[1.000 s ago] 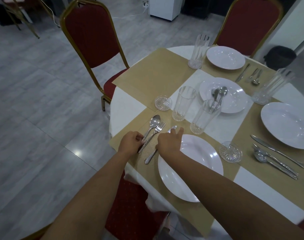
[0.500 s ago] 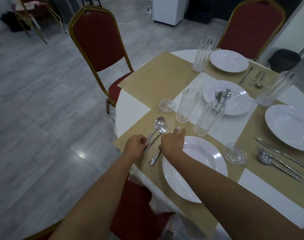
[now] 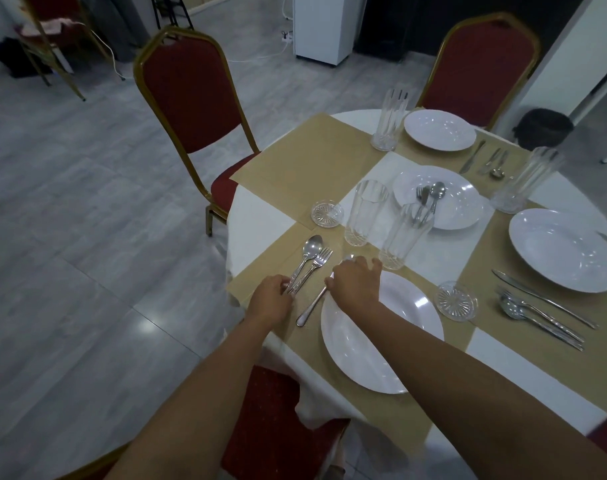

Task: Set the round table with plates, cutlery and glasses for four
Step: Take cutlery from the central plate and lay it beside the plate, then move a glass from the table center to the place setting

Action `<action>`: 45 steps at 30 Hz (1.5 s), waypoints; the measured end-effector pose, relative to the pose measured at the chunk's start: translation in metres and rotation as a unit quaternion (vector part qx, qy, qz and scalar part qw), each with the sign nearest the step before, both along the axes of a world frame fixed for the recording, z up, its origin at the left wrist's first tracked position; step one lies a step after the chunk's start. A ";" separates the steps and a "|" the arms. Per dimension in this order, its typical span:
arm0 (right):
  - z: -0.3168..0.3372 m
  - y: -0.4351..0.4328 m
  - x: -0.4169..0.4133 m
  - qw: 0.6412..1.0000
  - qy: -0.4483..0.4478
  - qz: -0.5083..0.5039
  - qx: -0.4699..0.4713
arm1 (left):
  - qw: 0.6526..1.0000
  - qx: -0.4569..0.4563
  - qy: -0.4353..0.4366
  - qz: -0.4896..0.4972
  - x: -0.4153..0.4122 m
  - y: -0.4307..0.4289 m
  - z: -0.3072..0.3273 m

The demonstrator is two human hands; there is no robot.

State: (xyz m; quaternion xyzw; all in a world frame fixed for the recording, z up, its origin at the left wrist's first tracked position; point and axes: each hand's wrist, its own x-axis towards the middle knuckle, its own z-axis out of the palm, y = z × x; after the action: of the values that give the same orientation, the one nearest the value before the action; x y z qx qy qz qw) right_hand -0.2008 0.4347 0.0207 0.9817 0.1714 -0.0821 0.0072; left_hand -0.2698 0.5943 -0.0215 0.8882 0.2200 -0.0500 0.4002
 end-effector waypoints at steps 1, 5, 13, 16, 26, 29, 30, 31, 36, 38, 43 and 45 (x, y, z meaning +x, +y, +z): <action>0.001 -0.005 -0.001 1.000 -0.005 -0.008 0.012 | 1.000 0.003 0.001 -0.003 -0.003 -0.002 0.001; 0.007 -0.032 -0.008 0.997 -0.016 -0.052 0.055 | 1.000 0.017 -0.007 -0.013 -0.011 -0.010 0.008; 0.022 -0.097 -0.017 0.972 0.001 -0.186 0.142 | 0.997 0.045 -0.047 -0.030 -0.001 -0.045 0.038; 0.027 -0.111 -0.013 0.967 -0.001 -0.209 0.144 | 0.996 0.045 -0.058 -0.055 0.005 -0.058 0.045; 0.028 -0.108 0.035 0.888 0.091 -0.284 0.349 | 0.989 0.113 -0.043 -0.086 0.021 -0.095 0.028; 0.024 -0.100 0.054 0.859 0.097 -0.310 0.396 | 0.975 0.181 -0.076 -0.107 0.020 -0.111 0.014; 0.023 -0.098 0.060 0.849 0.094 -0.322 0.407 | 0.970 0.201 -0.069 -0.115 0.018 -0.116 0.010; 0.022 -0.096 0.065 0.839 0.093 -0.336 0.417 | 0.967 0.215 -0.056 -0.121 0.017 -0.121 0.006; 0.012 -0.095 0.087 0.815 0.105 -0.366 0.437 | 0.957 0.264 -0.023 -0.114 0.004 -0.144 -0.003; 0.011 -0.097 0.093 0.812 0.119 -0.353 0.449 | 0.952 0.285 -0.014 -0.109 -0.002 -0.151 -0.007; 0.015 -0.109 0.086 0.806 0.113 -0.325 0.481 | 0.945 0.306 -0.014 -0.113 -0.014 -0.174 -0.008; 0.017 -0.119 0.080 0.806 0.101 -0.318 0.489 | 0.943 0.309 -0.015 -0.119 -0.020 -0.185 -0.007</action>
State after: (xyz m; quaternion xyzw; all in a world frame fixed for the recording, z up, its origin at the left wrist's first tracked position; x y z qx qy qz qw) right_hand -0.1210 0.3160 0.0374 0.8411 -0.1329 -0.0837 -0.5176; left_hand -0.2897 0.4089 -0.0289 0.9886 0.1113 -0.0135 0.1004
